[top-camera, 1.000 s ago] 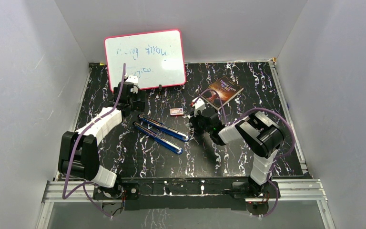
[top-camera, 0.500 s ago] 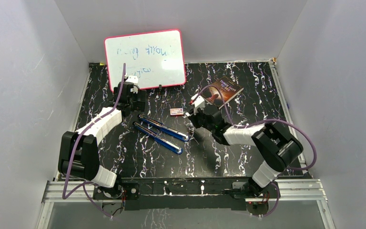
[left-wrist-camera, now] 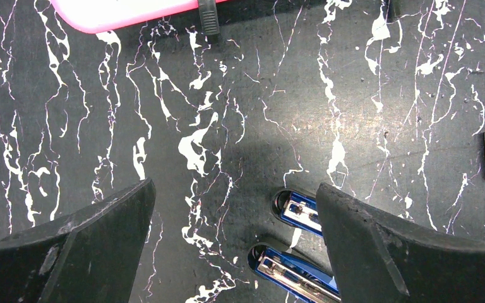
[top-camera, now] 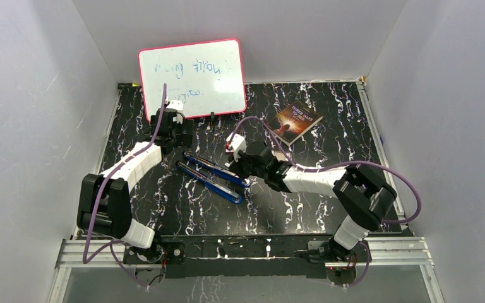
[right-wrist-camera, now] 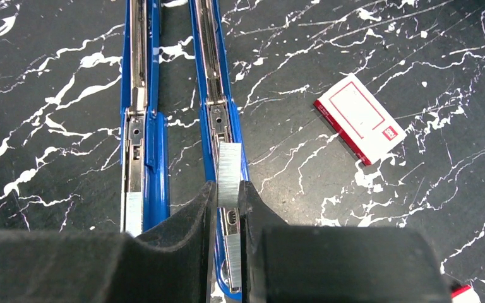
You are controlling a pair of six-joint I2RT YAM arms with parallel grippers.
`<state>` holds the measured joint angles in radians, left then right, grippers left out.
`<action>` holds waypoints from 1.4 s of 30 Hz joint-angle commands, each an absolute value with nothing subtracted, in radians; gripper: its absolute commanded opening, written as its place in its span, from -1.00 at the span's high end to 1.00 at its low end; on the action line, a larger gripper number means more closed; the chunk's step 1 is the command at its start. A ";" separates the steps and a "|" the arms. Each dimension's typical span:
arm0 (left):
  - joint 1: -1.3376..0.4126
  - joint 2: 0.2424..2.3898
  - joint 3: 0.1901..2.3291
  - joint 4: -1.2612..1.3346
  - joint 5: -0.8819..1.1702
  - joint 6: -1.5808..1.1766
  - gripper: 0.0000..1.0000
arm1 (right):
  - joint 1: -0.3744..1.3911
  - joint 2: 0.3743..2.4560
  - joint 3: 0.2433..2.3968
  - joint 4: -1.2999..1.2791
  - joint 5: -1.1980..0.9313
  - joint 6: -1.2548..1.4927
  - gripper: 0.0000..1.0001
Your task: Load the staples into the stapler
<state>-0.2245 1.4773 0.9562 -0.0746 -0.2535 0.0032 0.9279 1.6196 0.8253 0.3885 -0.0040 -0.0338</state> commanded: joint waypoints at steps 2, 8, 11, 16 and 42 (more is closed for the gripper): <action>-0.218 1.417 0.954 -0.061 -0.251 -0.001 -0.96 | 0.929 1.646 0.912 0.284 -0.016 -0.057 1.00; -0.218 1.417 0.955 -0.061 -0.250 -0.001 -0.97 | 0.929 1.675 0.941 0.247 -0.018 -0.062 1.00; -0.219 1.418 0.954 -0.061 -0.250 0.000 -0.96 | 0.930 1.681 0.950 0.233 -0.021 -0.062 1.00; -0.219 1.417 0.954 -0.061 -0.249 -0.001 -0.96 | 0.930 1.694 0.963 0.215 -0.024 -0.064 1.00; -0.219 1.417 0.953 -0.062 -0.248 0.000 -0.96 | 0.929 1.695 0.963 0.208 -0.050 -0.063 1.00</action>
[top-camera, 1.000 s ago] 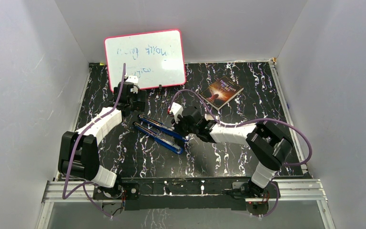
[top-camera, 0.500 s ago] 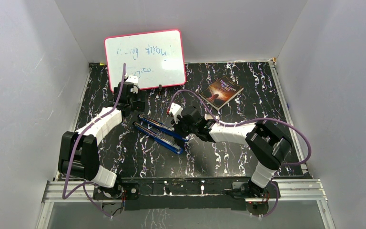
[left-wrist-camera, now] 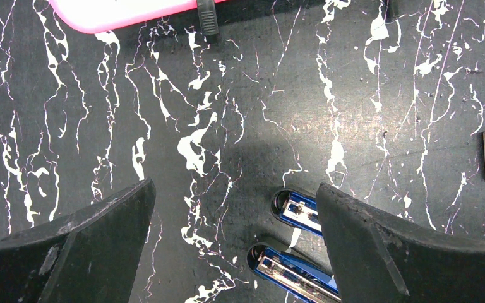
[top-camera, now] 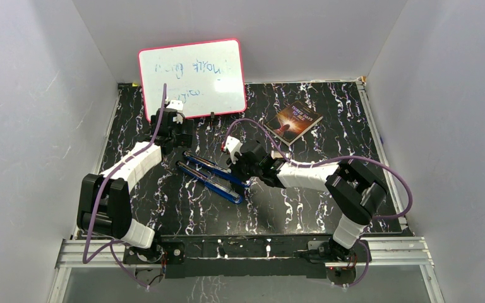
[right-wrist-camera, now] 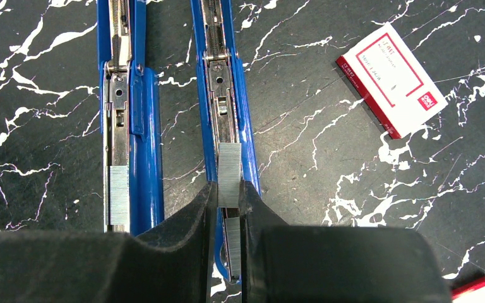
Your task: Load the staples into the stapler
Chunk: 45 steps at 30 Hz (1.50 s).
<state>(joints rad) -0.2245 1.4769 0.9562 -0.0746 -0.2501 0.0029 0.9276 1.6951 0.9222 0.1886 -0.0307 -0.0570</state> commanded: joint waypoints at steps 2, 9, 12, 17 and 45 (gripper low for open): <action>-0.219 1.417 0.953 -0.061 -0.248 -0.001 -0.97 | 0.929 1.697 0.963 0.206 -0.053 -0.063 1.00; -0.219 1.416 0.953 -0.061 -0.247 -0.002 -0.97 | 0.929 1.702 0.967 0.187 -0.056 -0.063 1.00; -0.219 1.416 0.953 -0.061 -0.247 -0.002 -0.97 | 0.930 1.698 0.968 0.186 -0.052 -0.065 1.00; -0.218 1.416 0.954 -0.061 -0.246 -0.001 -0.96 | 0.928 1.648 0.970 0.202 -0.021 -0.084 1.00; -0.219 1.414 0.953 -0.060 -0.247 -0.001 -0.96 | 0.931 1.675 0.993 0.158 -0.057 -0.083 1.00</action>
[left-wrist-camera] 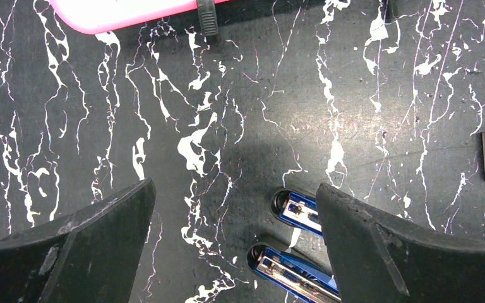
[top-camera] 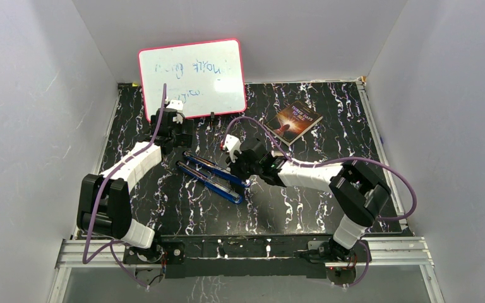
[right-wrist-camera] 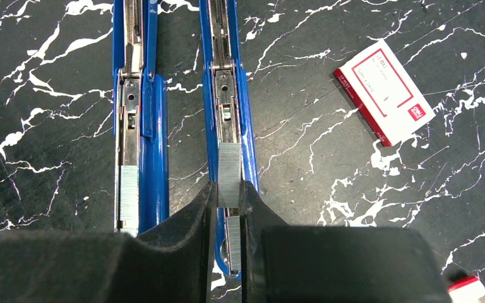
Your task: Load the staples into the stapler
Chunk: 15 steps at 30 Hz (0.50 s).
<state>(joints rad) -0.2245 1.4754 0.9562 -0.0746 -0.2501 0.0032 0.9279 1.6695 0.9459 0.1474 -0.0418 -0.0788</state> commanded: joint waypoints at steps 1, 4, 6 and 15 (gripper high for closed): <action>-0.219 1.414 0.953 -0.060 -0.247 -0.001 -0.96 | 0.930 1.678 0.995 0.156 -0.057 -0.082 1.00; -0.218 1.414 0.953 -0.060 -0.247 -0.001 -0.96 | 0.931 1.682 0.997 0.151 -0.056 -0.080 1.00; -0.219 1.414 0.953 -0.060 -0.247 -0.001 -0.96 | 0.931 1.686 0.999 0.147 -0.055 -0.079 1.00; -0.219 1.416 0.953 -0.060 -0.246 -0.001 -0.96 | 0.931 1.699 1.005 0.139 -0.052 -0.077 1.00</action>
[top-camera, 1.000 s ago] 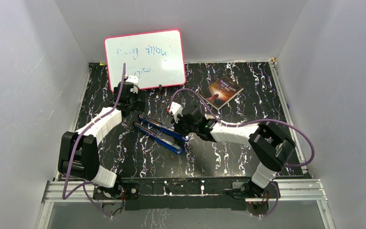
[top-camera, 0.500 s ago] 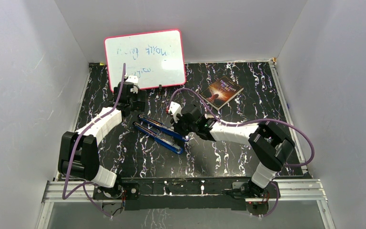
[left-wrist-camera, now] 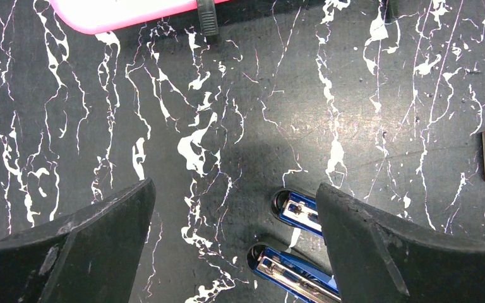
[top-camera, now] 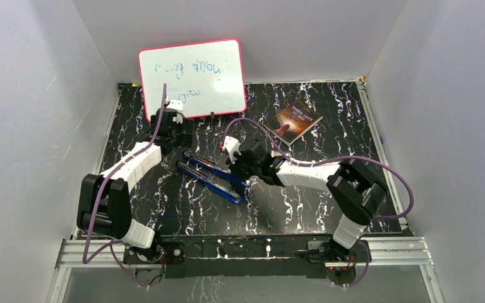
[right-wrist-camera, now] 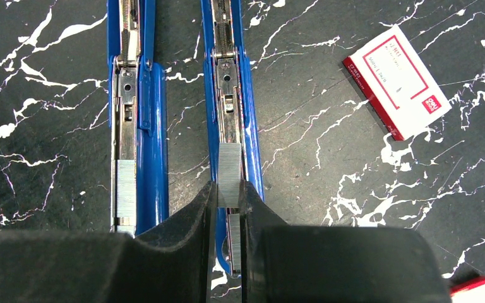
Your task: Load the staples into the stapler
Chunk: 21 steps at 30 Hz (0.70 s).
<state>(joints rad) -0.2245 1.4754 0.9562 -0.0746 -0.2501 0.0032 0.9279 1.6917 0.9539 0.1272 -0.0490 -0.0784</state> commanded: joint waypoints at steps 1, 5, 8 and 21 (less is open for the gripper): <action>-0.219 1.416 0.953 -0.060 -0.247 0.000 -0.96 | 0.930 1.701 1.006 0.137 -0.053 -0.077 1.00; -0.218 1.416 0.953 -0.060 -0.246 -0.001 -0.97 | 0.931 1.702 1.009 0.131 -0.047 -0.076 1.00; -0.218 1.416 0.953 -0.060 -0.246 -0.001 -0.96 | 0.931 1.708 1.013 0.125 -0.043 -0.075 1.00; -0.219 1.416 0.953 -0.060 -0.246 -0.001 -0.96 | 0.931 1.724 1.028 0.097 -0.040 -0.075 1.00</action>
<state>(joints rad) -0.2245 1.4754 0.9562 -0.0746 -0.2497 0.0032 0.9279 1.7088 0.9760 0.1009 -0.0448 -0.0780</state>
